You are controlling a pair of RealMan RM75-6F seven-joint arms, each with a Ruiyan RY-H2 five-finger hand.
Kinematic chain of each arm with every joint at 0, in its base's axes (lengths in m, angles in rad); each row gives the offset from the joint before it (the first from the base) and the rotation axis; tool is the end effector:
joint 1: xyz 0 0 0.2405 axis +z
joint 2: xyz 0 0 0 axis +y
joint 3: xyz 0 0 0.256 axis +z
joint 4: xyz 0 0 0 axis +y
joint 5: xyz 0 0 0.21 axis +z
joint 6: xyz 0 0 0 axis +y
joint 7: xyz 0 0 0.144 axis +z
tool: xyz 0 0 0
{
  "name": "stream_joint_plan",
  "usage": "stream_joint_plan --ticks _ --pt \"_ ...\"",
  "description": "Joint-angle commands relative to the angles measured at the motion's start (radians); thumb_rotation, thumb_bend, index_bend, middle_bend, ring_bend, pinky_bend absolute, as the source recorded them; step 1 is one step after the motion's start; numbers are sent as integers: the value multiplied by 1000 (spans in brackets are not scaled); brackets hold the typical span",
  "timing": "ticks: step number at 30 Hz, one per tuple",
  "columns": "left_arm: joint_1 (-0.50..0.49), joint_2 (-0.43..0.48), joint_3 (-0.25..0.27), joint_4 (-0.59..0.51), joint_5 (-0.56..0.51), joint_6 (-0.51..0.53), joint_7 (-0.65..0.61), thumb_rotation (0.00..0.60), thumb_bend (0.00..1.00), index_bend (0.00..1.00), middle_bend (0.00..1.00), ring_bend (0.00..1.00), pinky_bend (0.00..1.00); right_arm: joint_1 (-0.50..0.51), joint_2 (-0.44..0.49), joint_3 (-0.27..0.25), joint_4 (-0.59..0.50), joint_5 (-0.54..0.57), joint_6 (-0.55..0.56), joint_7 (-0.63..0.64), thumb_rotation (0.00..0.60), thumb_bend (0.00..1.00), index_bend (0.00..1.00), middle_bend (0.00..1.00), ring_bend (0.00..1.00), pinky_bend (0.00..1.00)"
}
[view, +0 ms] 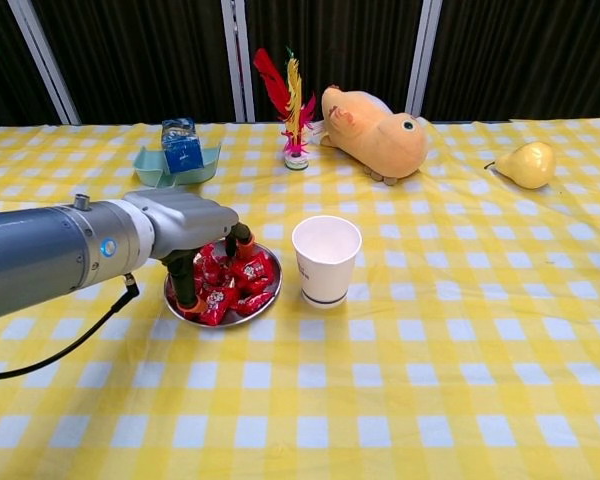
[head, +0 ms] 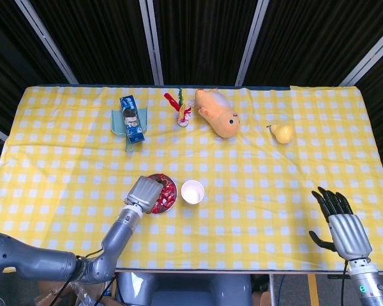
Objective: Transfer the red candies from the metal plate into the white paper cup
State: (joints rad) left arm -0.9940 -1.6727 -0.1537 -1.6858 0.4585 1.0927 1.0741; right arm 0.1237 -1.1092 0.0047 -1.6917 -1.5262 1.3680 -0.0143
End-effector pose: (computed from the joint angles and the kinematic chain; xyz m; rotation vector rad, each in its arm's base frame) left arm -0.0844 0.3130 -0.0680 -2.0421 -0.8057 -0.4604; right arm -0.2948 -0.1798 0.1319 1.5123 -1.0297 0.8859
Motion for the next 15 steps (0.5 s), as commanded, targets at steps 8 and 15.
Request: stream_joint_plan --ticks 8,15 --pt "-11 -65 22 98 32 23 -36 600 424 478 518 828 950 0 -1 3 0 3 2 4 600 341 0 0 0 1" --pt "3 -96 32 150 94 46 -77 600 492 573 663 844 960 -1 -1 3 1 2 4 5 600 341 0 0 0 1"
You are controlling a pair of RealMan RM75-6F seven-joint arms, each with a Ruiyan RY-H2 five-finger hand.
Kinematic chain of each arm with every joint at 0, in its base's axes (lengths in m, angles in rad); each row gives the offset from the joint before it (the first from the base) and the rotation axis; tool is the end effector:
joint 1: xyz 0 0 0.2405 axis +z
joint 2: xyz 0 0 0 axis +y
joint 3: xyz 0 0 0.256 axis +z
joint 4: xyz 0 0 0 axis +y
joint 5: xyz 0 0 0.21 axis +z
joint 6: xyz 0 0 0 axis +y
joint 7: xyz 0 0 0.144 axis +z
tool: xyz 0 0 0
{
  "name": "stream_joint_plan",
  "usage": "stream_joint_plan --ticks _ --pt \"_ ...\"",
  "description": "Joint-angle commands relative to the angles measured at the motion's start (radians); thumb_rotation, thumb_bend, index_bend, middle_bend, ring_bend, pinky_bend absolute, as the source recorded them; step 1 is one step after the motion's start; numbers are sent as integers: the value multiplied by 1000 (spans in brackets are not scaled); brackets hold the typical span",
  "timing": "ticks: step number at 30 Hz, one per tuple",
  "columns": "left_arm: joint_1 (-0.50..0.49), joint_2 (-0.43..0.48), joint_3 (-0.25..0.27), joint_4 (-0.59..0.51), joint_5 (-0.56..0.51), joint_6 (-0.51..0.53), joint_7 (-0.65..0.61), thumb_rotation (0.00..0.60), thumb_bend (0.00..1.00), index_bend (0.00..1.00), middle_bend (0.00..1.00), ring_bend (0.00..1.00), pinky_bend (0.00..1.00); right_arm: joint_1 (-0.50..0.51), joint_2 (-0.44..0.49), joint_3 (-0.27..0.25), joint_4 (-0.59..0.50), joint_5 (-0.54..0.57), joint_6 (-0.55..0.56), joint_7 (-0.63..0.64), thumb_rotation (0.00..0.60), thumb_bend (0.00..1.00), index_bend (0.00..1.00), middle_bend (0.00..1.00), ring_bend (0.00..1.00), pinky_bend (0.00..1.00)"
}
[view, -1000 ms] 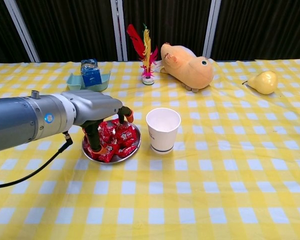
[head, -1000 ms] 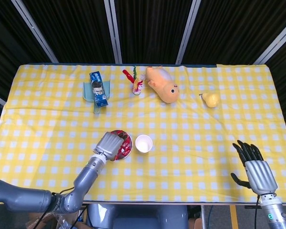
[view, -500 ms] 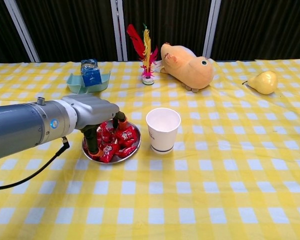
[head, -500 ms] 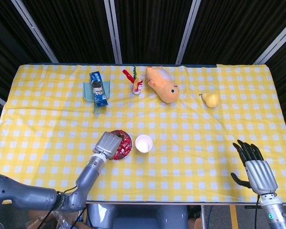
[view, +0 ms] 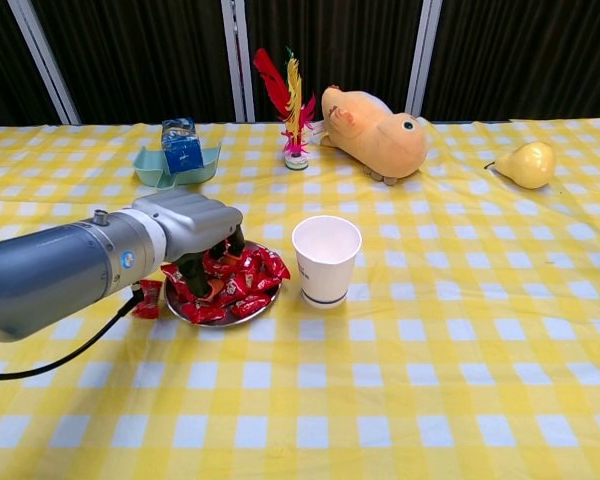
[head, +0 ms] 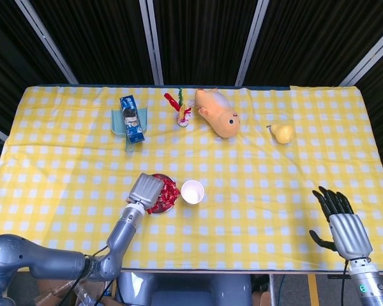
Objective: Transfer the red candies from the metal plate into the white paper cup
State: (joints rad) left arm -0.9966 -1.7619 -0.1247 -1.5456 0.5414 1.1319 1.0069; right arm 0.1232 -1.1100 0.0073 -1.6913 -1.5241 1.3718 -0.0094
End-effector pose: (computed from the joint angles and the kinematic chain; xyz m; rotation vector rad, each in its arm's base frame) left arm -0.0891 0.3219 -0.0838 -1.9808 -0.7557 -0.5060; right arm -0.2947 -0.1803 0.1327 1.5045 -1.0308 0.8927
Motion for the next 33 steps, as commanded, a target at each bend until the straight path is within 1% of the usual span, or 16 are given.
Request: stream_joint_plan --ticks 1,6,9,13,17,21,24,27,33 --pt "8 -7 3 13 18 10 -16 600 492 578 670 845 961 0 0 -1 0 0 0 0 600 341 0 0 0 1" --pt "15 11 -7 4 44 20 -34 600 493 586 675 846 961 -1 0 -1 -1 -2 2 -1 600 341 0 0 0 1" --pt "16 37 -21 -27 56 30 -38 600 493 588 676 846 961 -1 0 -1 0 -2 2 0 600 341 0 0 0 1" --pt "14 74 -46 -82 71 50 -44 600 492 589 679 846 961 -1 0 -1 0 -1 2 -1 600 341 0 0 0 1" --pt "6 124 -75 -171 83 71 -36 600 493 590 679 846 961 -1 0 -1 -2 -2 2 -1 600 341 0 0 0 1" --pt "-8 141 -96 -230 95 87 -27 600 493 589 679 846 961 -1 0 -1 -2 -3 2 -2 600 341 0 0 0 1" --pt "-26 126 -112 -251 103 96 -23 600 493 588 679 846 961 -1 -1 -1 -2 -3 2 -3 600 340 0 0 0 1" --pt "-40 95 -125 -245 115 107 -29 600 492 587 677 846 961 -1 -1 -1 -2 -3 3 -2 600 341 0 0 0 1" --pt "-71 0 -149 -165 163 121 -64 600 492 587 675 846 961 0 0 -1 -3 -2 1 3 600 341 0 0 0 1"
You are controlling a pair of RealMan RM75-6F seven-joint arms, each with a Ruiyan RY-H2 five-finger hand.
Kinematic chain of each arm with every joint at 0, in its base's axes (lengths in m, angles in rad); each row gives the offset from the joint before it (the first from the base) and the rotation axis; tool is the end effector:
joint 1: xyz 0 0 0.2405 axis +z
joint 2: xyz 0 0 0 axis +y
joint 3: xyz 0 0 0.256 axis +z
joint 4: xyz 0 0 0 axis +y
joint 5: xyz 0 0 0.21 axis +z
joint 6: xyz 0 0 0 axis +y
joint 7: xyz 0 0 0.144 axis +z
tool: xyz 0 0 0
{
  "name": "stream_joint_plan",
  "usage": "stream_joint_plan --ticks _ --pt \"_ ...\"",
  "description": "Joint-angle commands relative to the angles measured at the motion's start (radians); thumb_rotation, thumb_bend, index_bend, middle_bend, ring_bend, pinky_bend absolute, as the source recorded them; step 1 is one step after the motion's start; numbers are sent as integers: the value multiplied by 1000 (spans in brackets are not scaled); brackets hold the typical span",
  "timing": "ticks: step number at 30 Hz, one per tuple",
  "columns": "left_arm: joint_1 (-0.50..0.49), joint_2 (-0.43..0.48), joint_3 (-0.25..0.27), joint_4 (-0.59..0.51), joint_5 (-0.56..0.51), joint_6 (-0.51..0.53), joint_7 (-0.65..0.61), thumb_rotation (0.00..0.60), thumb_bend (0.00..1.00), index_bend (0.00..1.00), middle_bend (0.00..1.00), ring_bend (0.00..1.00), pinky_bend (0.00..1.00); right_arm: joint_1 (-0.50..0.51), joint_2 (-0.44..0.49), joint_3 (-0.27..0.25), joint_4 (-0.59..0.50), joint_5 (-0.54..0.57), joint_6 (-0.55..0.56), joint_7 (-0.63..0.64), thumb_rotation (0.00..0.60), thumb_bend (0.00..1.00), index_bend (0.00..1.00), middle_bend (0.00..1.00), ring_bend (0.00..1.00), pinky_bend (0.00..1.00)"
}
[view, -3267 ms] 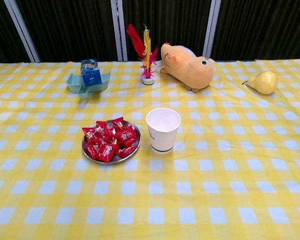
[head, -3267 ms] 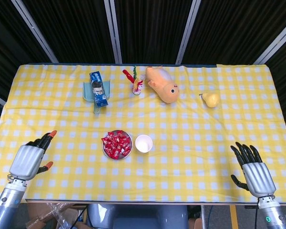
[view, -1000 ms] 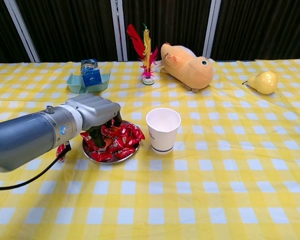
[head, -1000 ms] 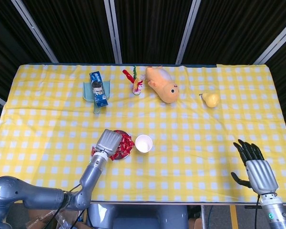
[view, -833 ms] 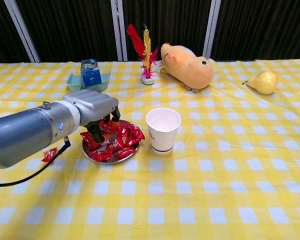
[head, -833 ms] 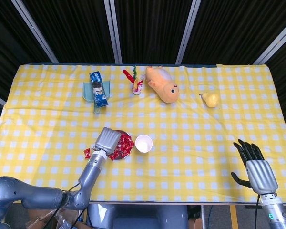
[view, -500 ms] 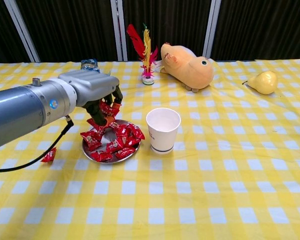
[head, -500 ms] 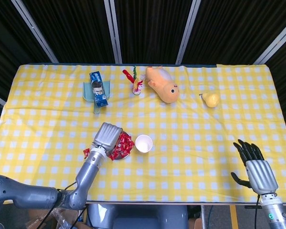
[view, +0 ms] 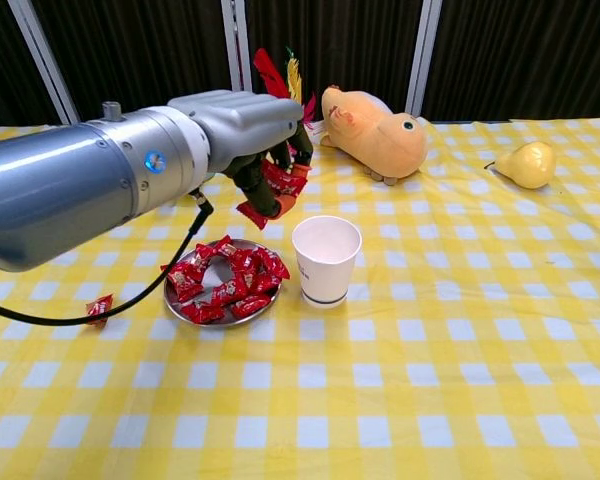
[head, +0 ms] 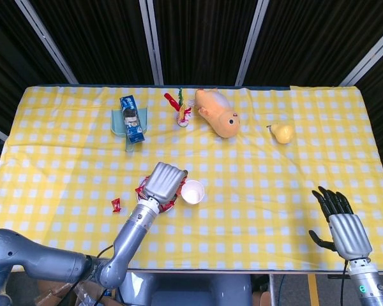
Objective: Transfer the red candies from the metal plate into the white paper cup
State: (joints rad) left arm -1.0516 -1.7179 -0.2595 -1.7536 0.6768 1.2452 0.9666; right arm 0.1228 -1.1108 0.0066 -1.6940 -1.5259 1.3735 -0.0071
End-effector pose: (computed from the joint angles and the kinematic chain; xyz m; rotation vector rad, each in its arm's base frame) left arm -0.0046 0.3147 -0.0431 -1.9314 -0.7360 -0.8780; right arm -0.2938 -0.1800 0.1322 1.5036 -1.0342 0.8983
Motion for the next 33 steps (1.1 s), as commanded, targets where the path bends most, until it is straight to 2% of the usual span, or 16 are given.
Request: stream_joint_plan --ticks 1,8,15,25,33 --pt "-20 -65 -19 63 40 9 -38 600 492 588 675 846 961 0 1 0 0 1 -1 1 600 341 0 0 0 1" --pt "-23 -196 -23 233 147 41 -144 600 489 582 671 846 961 0 4 1 -5 5 -3 10 600 341 0 0 0 1" --pt "-10 -261 -11 338 192 18 -208 600 481 574 668 846 961 1 4 2 -5 5 -3 17 600 341 0 0 0 1" --pt "24 -293 17 382 215 -5 -225 600 415 551 640 844 961 1 3 4 -5 7 -2 16 600 341 0 0 0 1" --pt "51 -283 21 373 223 -17 -213 600 365 528 626 842 961 0 3 3 -6 6 -1 16 600 341 0 0 0 1"
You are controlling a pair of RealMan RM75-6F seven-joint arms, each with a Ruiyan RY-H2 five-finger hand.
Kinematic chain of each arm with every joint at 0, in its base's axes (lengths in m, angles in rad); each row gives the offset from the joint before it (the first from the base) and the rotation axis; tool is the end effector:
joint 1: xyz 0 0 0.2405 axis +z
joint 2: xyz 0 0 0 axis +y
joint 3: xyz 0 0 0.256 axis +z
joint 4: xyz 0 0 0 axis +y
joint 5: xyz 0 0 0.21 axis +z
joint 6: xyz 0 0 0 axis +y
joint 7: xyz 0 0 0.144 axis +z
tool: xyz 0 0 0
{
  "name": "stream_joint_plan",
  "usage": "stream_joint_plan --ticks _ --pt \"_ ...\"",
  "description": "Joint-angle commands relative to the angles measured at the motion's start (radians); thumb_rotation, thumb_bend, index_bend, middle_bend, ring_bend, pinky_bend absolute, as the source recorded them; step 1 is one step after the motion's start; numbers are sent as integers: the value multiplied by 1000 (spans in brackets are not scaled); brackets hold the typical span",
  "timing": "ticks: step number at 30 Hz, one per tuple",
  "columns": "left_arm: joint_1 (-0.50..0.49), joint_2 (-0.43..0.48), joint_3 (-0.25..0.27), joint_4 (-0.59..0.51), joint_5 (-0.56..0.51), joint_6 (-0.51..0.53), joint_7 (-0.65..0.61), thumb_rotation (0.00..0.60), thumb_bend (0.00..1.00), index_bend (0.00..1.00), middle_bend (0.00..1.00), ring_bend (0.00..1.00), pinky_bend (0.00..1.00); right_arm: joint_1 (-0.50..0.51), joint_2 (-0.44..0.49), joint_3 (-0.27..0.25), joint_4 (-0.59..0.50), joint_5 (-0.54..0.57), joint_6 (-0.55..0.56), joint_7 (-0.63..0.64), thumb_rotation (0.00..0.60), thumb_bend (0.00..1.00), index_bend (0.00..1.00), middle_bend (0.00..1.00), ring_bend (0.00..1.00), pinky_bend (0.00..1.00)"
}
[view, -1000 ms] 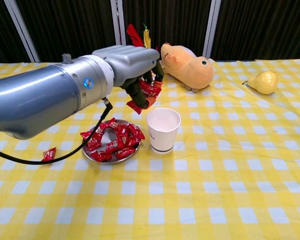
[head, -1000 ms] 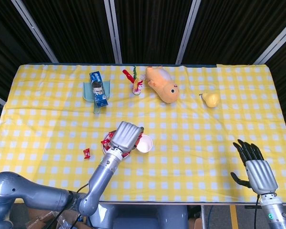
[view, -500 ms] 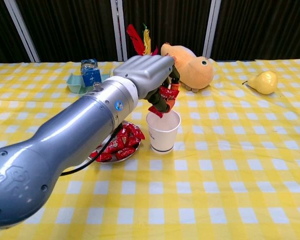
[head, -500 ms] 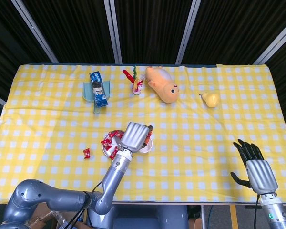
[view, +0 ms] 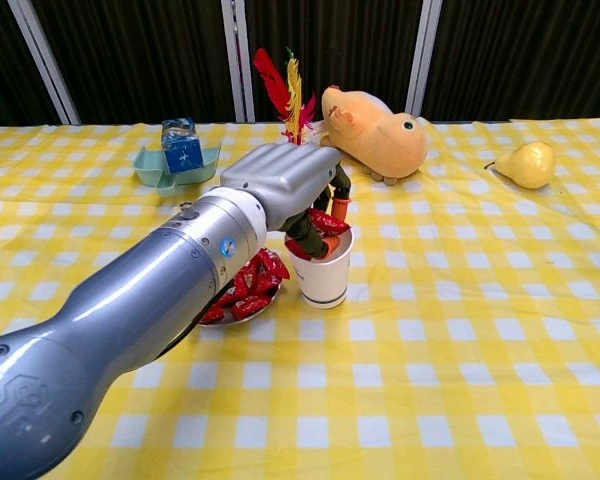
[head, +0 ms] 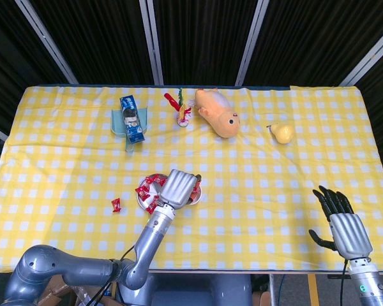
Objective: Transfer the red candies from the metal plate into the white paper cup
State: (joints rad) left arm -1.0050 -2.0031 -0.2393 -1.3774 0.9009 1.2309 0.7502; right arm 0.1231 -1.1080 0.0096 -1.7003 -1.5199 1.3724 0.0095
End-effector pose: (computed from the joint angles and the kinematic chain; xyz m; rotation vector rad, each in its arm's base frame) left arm -0.0083 0.3107 -0.1083 -1.8564 -0.7796 -1.0290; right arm -0.2933 -0.1806 0.1331 1.4903 -1.0519 0.9115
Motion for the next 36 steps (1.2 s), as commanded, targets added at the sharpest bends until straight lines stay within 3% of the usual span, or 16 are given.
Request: stream_joint_plan --ticks 1,22,28,32,36 --pt "8 5 1 -7 -1 -5 7 600 356 523 624 841 960 0 0 1 0 0 2 -1 600 341 0 0 0 1" --pt "27 25 -50 -62 41 -4 26 600 287 446 565 833 960 0 -2 2 1 -4 5 2 600 341 0 0 0 1" --pt "57 56 -51 -129 70 28 7 600 287 420 551 832 960 -2 -1 3 2 -4 10 6 600 341 0 0 0 1" --pt "100 120 -22 -207 101 65 4 600 286 390 521 823 958 -2 -1 3 4 -5 9 8 600 341 0 0 0 1" --pt "165 258 45 -324 97 64 24 600 280 327 451 814 951 -1 -2 2 3 -6 9 4 600 341 0 0 0 1"
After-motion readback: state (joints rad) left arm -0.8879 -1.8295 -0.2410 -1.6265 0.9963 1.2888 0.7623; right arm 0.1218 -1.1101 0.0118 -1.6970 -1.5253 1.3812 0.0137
